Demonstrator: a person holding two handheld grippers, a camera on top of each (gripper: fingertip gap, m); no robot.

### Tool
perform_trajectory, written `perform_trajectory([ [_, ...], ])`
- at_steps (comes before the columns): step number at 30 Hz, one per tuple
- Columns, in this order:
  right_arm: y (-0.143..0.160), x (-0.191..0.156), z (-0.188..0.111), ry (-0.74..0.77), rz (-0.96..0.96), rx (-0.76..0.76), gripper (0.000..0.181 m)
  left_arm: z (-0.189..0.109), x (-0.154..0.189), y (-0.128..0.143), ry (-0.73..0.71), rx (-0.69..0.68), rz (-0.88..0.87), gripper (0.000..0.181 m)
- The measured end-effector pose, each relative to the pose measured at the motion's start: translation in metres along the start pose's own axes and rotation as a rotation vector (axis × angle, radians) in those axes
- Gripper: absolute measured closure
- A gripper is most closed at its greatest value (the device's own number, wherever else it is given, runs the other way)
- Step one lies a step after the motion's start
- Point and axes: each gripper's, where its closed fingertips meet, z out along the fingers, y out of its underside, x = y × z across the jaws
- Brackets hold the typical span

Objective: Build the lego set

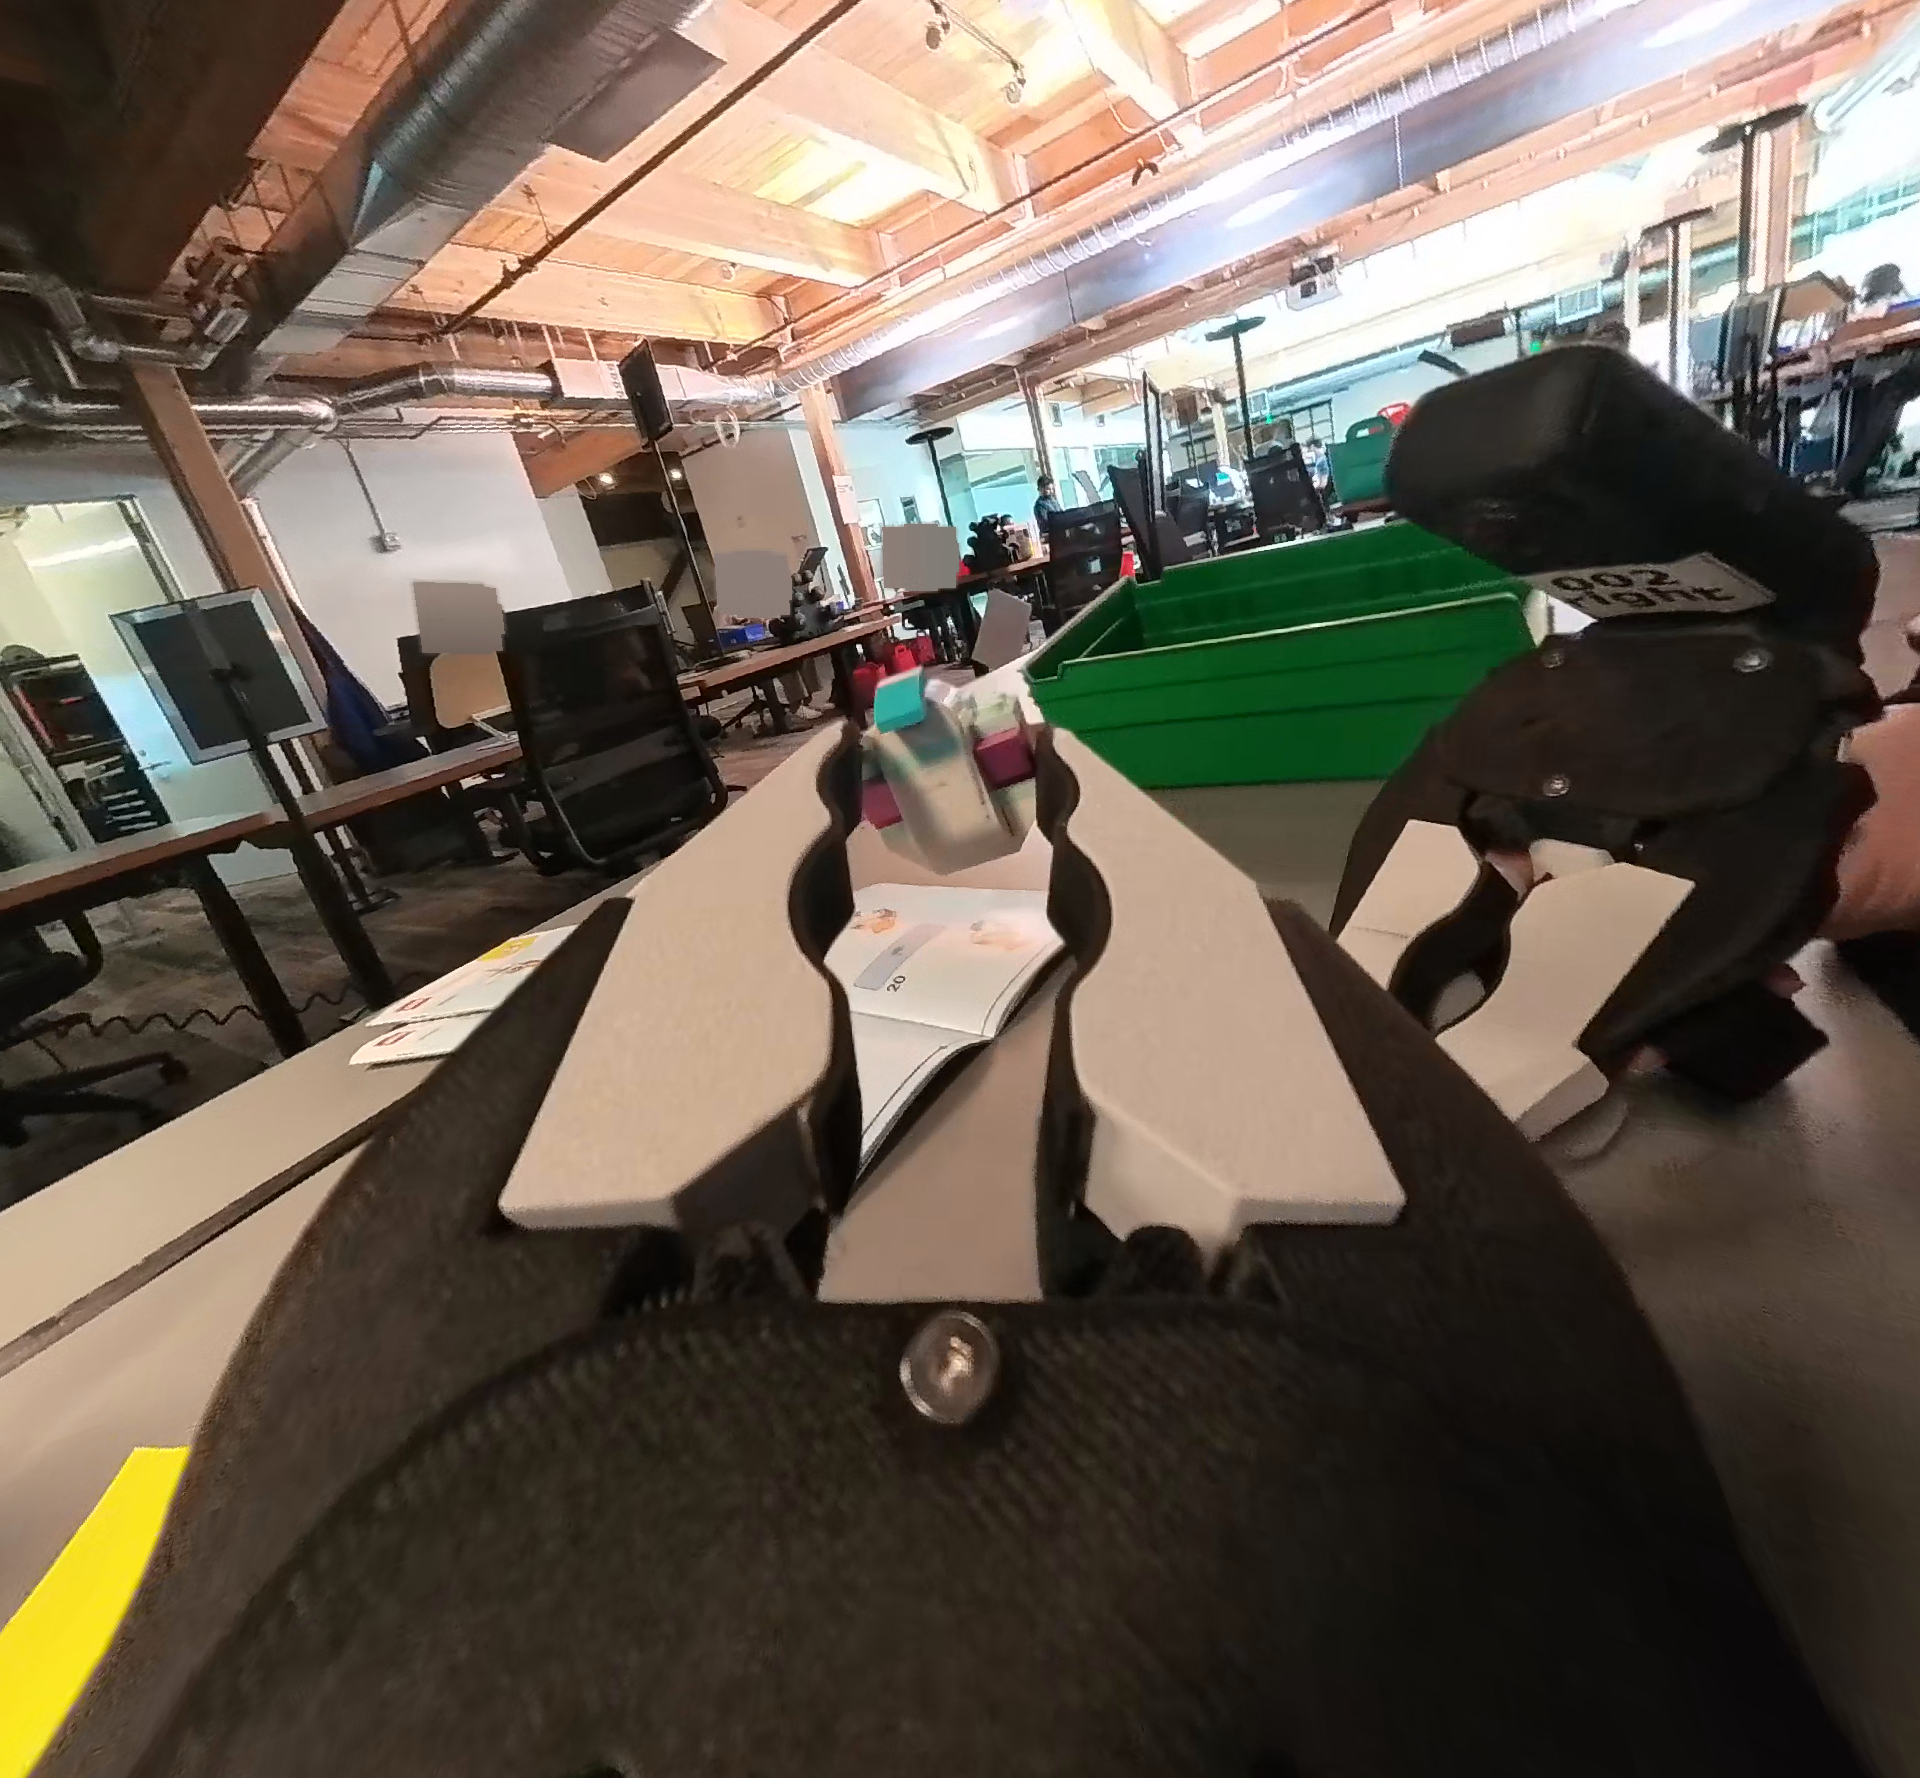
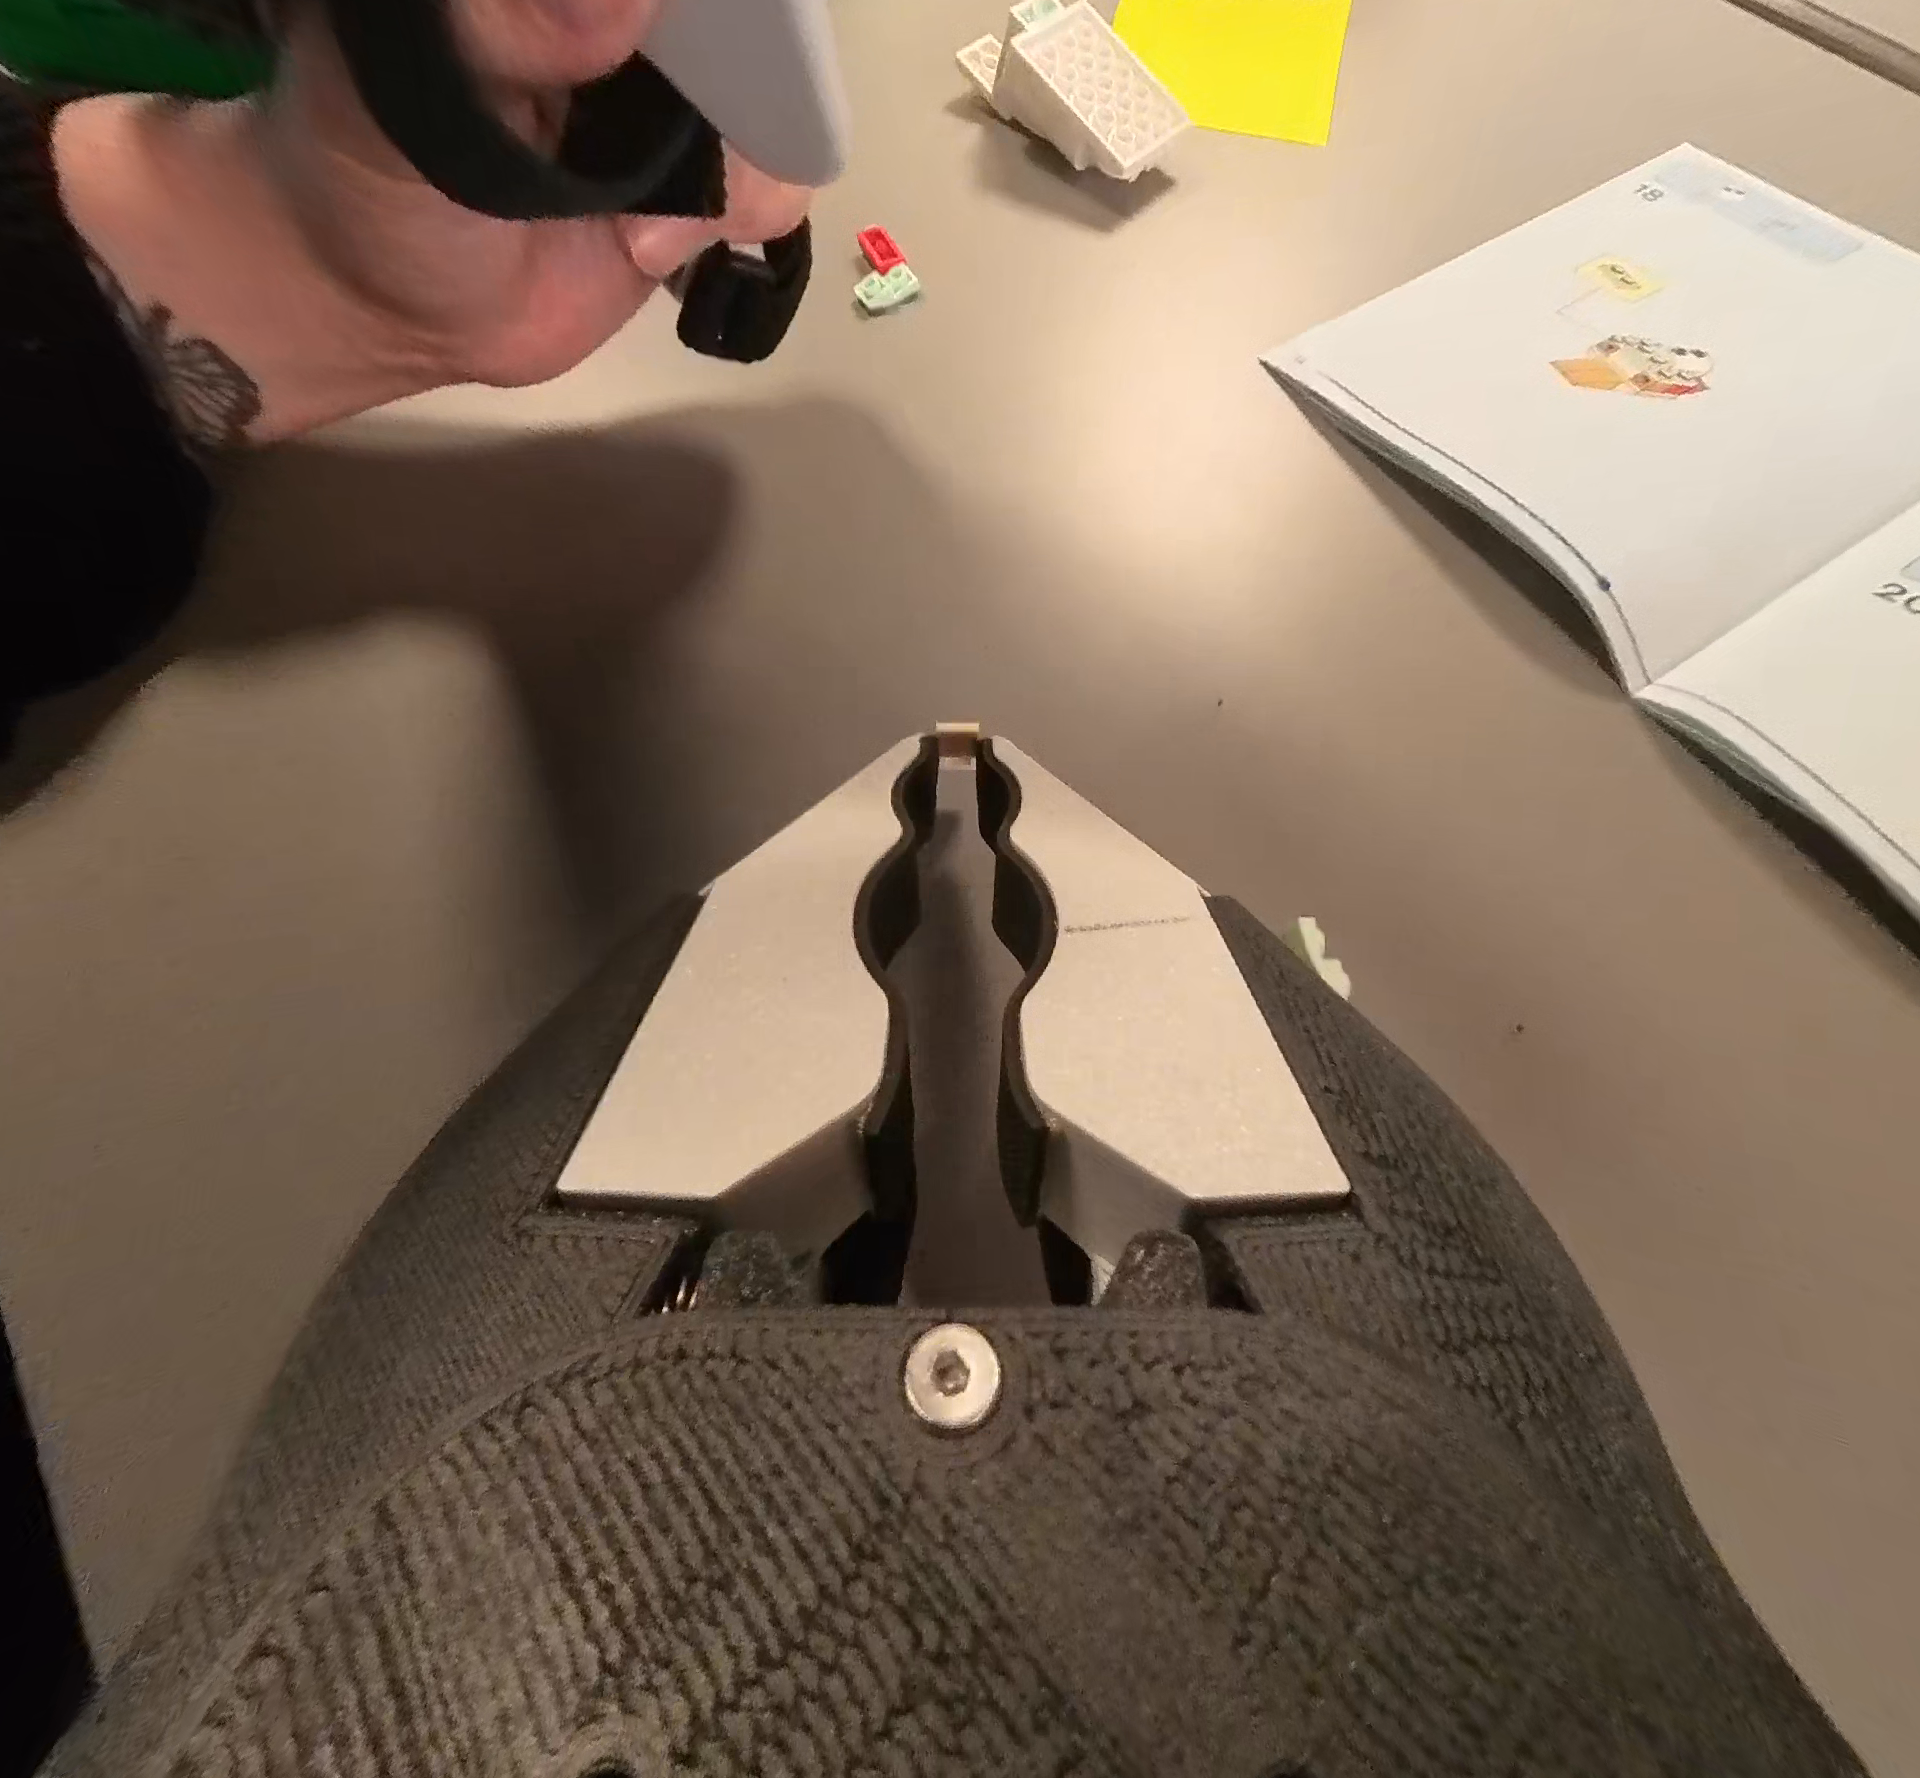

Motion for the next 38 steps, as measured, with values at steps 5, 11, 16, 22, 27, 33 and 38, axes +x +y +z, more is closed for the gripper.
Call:
perform_trajectory([
  [5, 0.005, 0.000, -0.001, 0.011, -0.012, -0.017, 0.176, 0.002, 0.007, 0.003, 0.021, -0.022, 0.038, 0.149],
  [11, 0.014, 0.000, -0.007, 0.014, -0.012, -0.045, 0.176, 0.002, 0.008, 0.004, 0.023, -0.023, 0.036, 0.149],
  [16, 0.025, 0.003, -0.016, 0.031, -0.007, -0.075, 0.177, 0.001, 0.008, 0.002, 0.020, -0.016, 0.039, 0.149],
  [22, 0.035, 0.003, -0.024, 0.040, -0.005, -0.098, 0.177, 0.001, 0.007, 0.002, 0.020, -0.016, 0.034, 0.149],
  [27, 0.035, 0.004, -0.024, 0.039, 0.002, -0.097, 0.173, 0.001, 0.010, 0.001, 0.039, -0.012, 0.034, 0.149],
  [33, 0.026, -0.001, -0.022, 0.018, 0.007, -0.063, 0.168, -0.012, 0.042, -0.033, 0.349, 0.141, -0.226, 0.149],
  [38, 0.021, -0.002, -0.021, -0.010, 0.005, -0.049, 0.150, -0.020, 0.064, -0.037, 0.605, 0.144, -0.481, 0.149],
])
